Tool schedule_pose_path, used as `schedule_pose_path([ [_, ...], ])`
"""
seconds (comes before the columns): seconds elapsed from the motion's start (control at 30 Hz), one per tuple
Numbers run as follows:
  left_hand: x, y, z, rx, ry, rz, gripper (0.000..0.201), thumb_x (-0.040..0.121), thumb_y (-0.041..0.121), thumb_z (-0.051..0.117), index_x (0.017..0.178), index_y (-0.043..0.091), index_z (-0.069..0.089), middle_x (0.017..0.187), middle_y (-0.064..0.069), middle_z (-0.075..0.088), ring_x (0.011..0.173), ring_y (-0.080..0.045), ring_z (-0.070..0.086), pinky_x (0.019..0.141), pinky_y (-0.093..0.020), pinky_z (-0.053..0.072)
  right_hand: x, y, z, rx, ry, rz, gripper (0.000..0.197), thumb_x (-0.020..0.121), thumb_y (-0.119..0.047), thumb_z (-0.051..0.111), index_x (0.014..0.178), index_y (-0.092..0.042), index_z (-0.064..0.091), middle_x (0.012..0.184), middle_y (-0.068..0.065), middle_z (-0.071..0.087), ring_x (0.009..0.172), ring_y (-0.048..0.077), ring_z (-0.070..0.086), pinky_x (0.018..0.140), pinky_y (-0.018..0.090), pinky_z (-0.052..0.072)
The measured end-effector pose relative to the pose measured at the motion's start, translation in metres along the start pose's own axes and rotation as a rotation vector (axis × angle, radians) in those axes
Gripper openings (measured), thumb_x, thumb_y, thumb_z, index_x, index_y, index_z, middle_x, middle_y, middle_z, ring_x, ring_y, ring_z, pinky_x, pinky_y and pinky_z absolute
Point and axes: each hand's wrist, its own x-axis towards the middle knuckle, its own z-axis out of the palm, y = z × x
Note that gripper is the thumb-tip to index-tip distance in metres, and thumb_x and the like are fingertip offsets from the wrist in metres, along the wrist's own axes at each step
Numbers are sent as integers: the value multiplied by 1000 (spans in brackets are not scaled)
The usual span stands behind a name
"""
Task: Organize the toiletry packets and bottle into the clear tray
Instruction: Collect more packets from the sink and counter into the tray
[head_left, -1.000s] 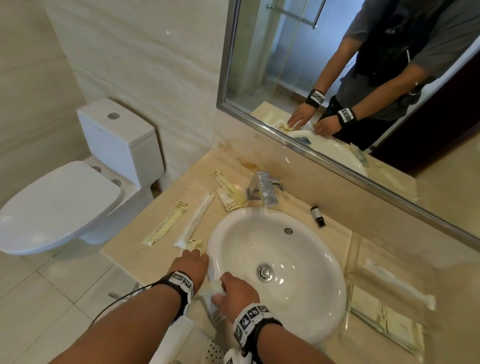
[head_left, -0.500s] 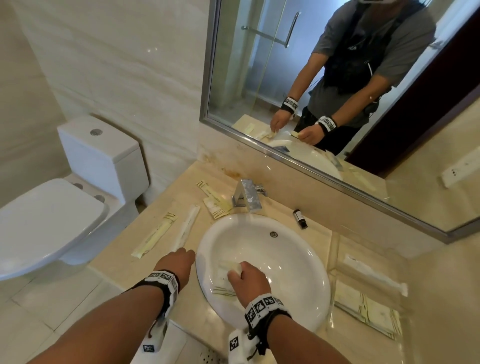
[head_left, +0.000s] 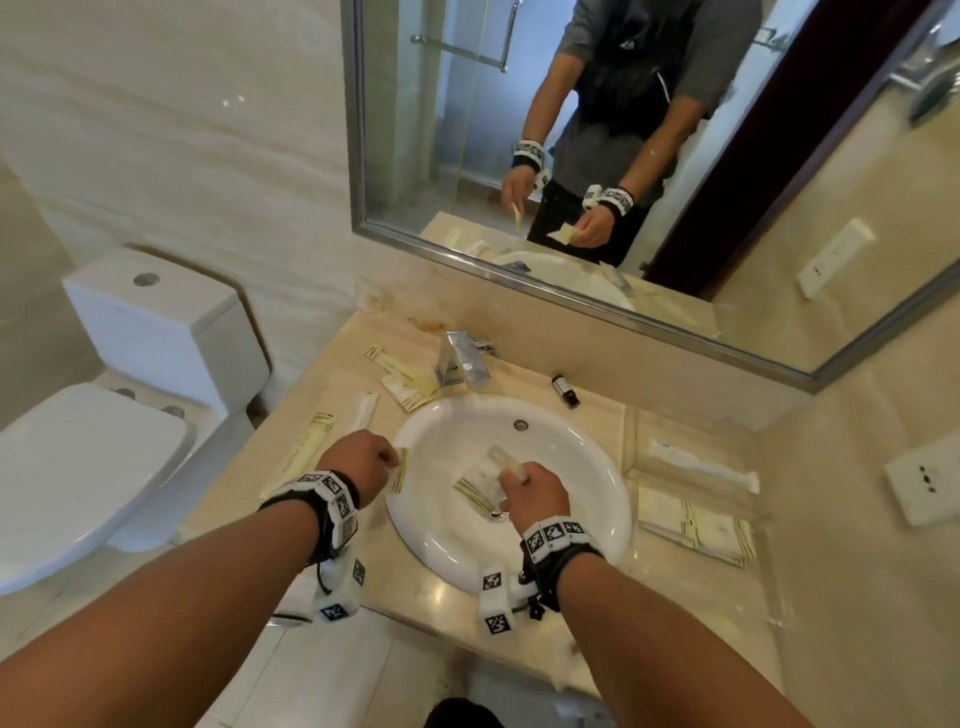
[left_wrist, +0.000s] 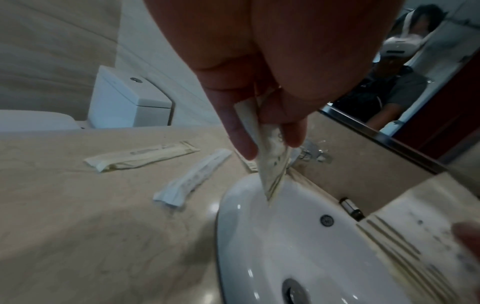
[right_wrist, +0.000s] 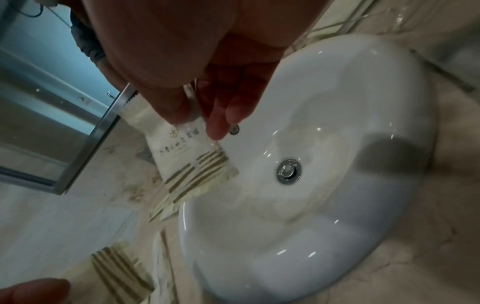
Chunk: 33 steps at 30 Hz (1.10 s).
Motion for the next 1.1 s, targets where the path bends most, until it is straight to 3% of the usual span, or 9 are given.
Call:
schedule_pose_path([
  [0.17, 2, 38, 8, -27, -28, 104, 29, 81, 16, 57, 100, 24, 77, 104, 5, 74, 94, -17, 67, 84, -27, 53, -6, 18, -29, 57, 60, 45, 25, 90, -39, 57, 82, -17, 65, 77, 5, 72, 71, 23, 67, 66, 35, 53],
  [0.3, 11, 84, 24, 28, -50, 172, 33, 83, 8, 55, 106, 22, 74, 112, 2, 69, 104, -21, 64, 86, -26, 49, -9, 43, -60, 92, 95, 88, 28, 91, -36, 61, 70, -19, 57, 64, -3, 56, 59, 15, 50, 53, 28, 37],
  [0.47, 26, 143, 54, 51, -108, 301, 37, 81, 0, 52, 98, 28, 68, 112, 0, 63, 105, -22, 62, 88, -28, 49, 6, 98, -106, 174, 199, 206, 33, 90, -37, 63, 75, -8, 64, 66, 4, 59, 60, 19, 52, 58, 29, 40],
  [0.53, 32, 169, 69, 69, -137, 322, 36, 82, 1, 51, 92, 32, 64, 110, 0, 62, 102, -22, 63, 87, -31, 52, 12, 120, -128, 231, 254, 259, 36, 93, -33, 62, 64, -13, 53, 60, 1, 51, 56, 17, 45, 56, 29, 37],
  [0.6, 35, 197, 83, 75, -168, 341, 32, 84, 3, 53, 97, 30, 65, 111, -1, 59, 100, -22, 62, 86, -32, 52, 19, 143, -150, 263, 309, 314, 40, 94, -31, 62, 62, -15, 43, 58, -1, 43, 56, 18, 40, 57, 30, 34],
  [0.8, 44, 270, 133, 112, -260, 394, 39, 83, 3, 49, 109, 30, 62, 110, 2, 57, 100, -21, 59, 81, -30, 48, 49, 215, -206, 376, 402, 512, 33, 94, -27, 57, 66, -11, 50, 65, 9, 51, 65, 23, 50, 61, 31, 38],
  [0.87, 45, 288, 150, 123, -278, 414, 38, 86, 3, 48, 111, 27, 62, 108, 3, 57, 97, -20, 58, 81, -28, 47, 56, 234, -220, 427, 418, 591, 28, 92, -22, 55, 71, -3, 57, 67, 12, 56, 65, 24, 52, 58, 30, 38],
  [0.97, 46, 310, 171, 76, -295, 422, 32, 91, 8, 46, 108, 28, 63, 108, 4, 62, 91, -16, 59, 74, -24, 45, 67, 258, -228, 468, 409, 660, 28, 85, -21, 52, 83, 3, 65, 77, 24, 67, 63, 29, 57, 58, 36, 44],
  [1.1, 52, 331, 191, 25, -306, 386, 29, 91, 11, 45, 98, 35, 62, 104, 5, 66, 87, -16, 63, 72, -26, 50, 76, 272, -231, 507, 381, 688, 25, 87, -21, 50, 83, -1, 66, 74, 19, 66, 63, 30, 58, 59, 38, 45],
])
